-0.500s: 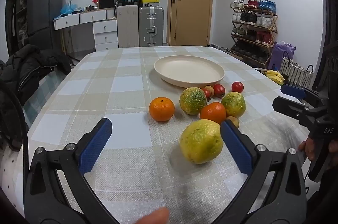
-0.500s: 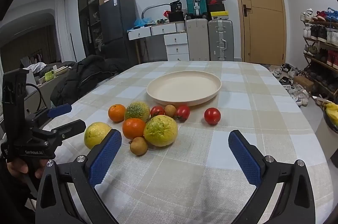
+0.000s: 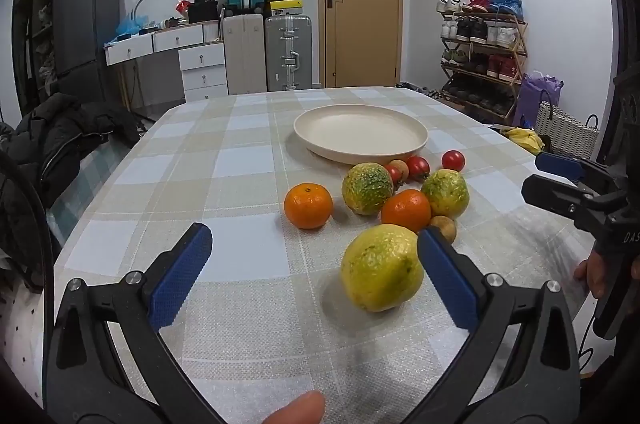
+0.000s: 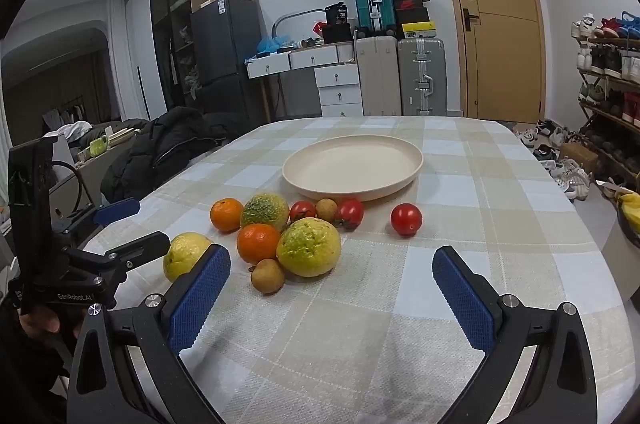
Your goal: Organize fruits
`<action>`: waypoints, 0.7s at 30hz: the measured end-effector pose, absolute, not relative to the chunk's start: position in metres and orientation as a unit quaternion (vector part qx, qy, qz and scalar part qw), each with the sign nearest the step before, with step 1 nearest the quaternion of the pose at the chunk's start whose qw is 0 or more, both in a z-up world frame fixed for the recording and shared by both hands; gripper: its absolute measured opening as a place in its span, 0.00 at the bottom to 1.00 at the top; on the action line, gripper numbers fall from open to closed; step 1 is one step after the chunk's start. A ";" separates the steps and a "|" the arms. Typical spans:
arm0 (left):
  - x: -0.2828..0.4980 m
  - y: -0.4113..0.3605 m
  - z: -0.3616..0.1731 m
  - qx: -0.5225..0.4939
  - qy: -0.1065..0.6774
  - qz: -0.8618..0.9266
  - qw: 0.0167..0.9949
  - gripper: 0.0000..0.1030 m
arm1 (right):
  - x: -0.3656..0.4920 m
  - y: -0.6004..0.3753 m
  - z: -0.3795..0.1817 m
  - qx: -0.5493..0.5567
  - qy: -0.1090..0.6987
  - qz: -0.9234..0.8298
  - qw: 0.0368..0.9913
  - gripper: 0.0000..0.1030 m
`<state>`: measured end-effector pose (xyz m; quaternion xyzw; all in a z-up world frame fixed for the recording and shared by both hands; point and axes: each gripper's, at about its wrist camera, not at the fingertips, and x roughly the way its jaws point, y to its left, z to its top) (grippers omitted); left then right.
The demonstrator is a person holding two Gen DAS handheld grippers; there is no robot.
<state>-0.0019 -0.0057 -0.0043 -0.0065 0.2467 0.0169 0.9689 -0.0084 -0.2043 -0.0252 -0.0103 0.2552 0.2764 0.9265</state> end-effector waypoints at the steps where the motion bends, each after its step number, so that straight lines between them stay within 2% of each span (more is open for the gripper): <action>1: -0.001 -0.005 -0.004 -0.008 0.248 0.018 0.969 1.00 | -0.009 -0.204 -0.025 -0.011 0.254 0.276 0.927 1.00; 21: 0.000 0.000 -0.004 -0.019 0.250 0.023 0.968 1.00 | -0.009 -0.204 -0.026 -0.012 0.252 0.278 0.927 1.00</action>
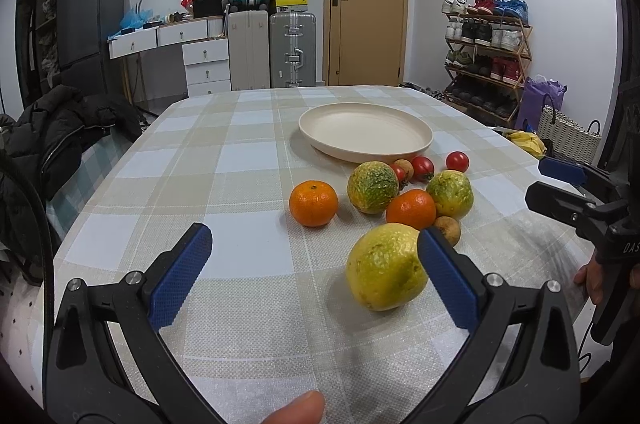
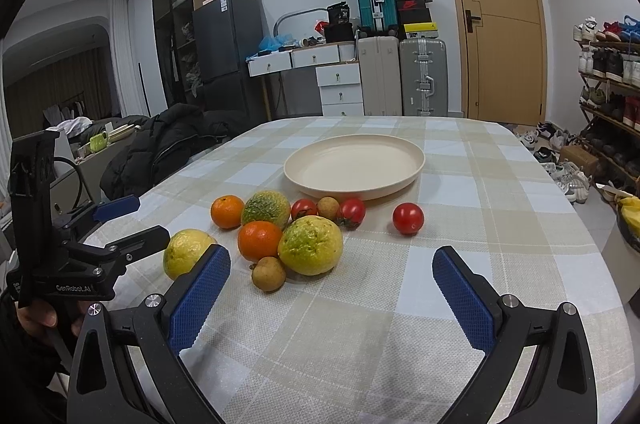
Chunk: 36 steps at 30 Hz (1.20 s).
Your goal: Organize fruits
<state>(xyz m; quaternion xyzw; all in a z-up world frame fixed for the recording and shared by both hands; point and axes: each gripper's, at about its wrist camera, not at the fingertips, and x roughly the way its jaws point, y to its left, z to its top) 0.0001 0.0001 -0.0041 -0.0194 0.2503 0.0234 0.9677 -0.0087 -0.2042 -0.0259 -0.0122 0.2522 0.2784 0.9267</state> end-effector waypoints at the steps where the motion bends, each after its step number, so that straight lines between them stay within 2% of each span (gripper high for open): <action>1: 0.000 0.000 -0.004 -0.019 0.251 0.023 0.968 1.00 | -0.009 -0.204 -0.026 -0.012 0.253 0.279 0.926 1.00; 36: 0.000 0.001 -0.004 -0.016 0.251 0.023 0.968 1.00 | -0.009 -0.202 -0.027 -0.012 0.254 0.278 0.926 1.00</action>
